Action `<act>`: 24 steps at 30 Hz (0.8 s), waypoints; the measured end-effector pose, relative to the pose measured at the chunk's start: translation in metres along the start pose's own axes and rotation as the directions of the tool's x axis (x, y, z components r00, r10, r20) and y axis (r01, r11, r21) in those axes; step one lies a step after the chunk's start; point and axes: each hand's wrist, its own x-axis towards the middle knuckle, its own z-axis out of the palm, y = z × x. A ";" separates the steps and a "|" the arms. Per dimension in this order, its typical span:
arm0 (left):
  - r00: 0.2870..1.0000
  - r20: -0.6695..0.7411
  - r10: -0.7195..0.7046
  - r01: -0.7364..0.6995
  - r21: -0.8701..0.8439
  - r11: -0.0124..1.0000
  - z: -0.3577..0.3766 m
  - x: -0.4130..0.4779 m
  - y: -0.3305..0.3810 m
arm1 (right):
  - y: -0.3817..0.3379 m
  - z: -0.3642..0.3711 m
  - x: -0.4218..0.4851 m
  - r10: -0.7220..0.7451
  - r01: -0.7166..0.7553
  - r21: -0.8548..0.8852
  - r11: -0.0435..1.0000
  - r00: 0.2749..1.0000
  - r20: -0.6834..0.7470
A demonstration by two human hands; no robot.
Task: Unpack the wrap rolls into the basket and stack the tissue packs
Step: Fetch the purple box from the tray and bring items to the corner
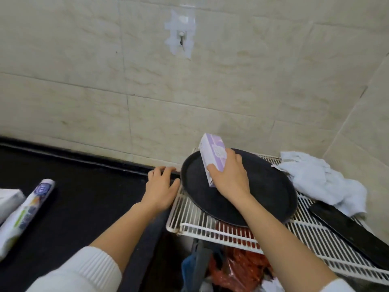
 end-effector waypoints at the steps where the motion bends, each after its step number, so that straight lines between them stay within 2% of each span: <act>1: 0.999 -0.012 -0.031 0.031 0.029 0.999 -0.011 -0.004 -0.014 | -0.015 0.011 -0.001 -0.028 0.027 0.025 0.999 0.999 0.018; 8: 0.947 -0.147 -0.284 0.297 0.073 0.952 -0.097 -0.046 -0.134 | -0.127 0.115 -0.027 -0.200 0.175 0.151 0.973 0.966 0.167; 12: 0.911 -0.194 -0.363 0.387 0.103 0.916 -0.137 -0.077 -0.205 | -0.177 0.188 -0.062 -0.211 0.169 0.158 0.973 0.928 0.308; 18: 0.888 -0.161 -0.430 0.456 0.183 0.871 -0.198 -0.109 -0.327 | -0.227 0.299 -0.116 -0.113 0.093 0.067 0.993 0.879 0.464; 24: 0.819 -0.071 -0.570 0.572 0.189 0.798 -0.239 -0.133 -0.444 | -0.256 0.383 -0.154 0.074 -0.037 -0.085 0.996 0.873 0.483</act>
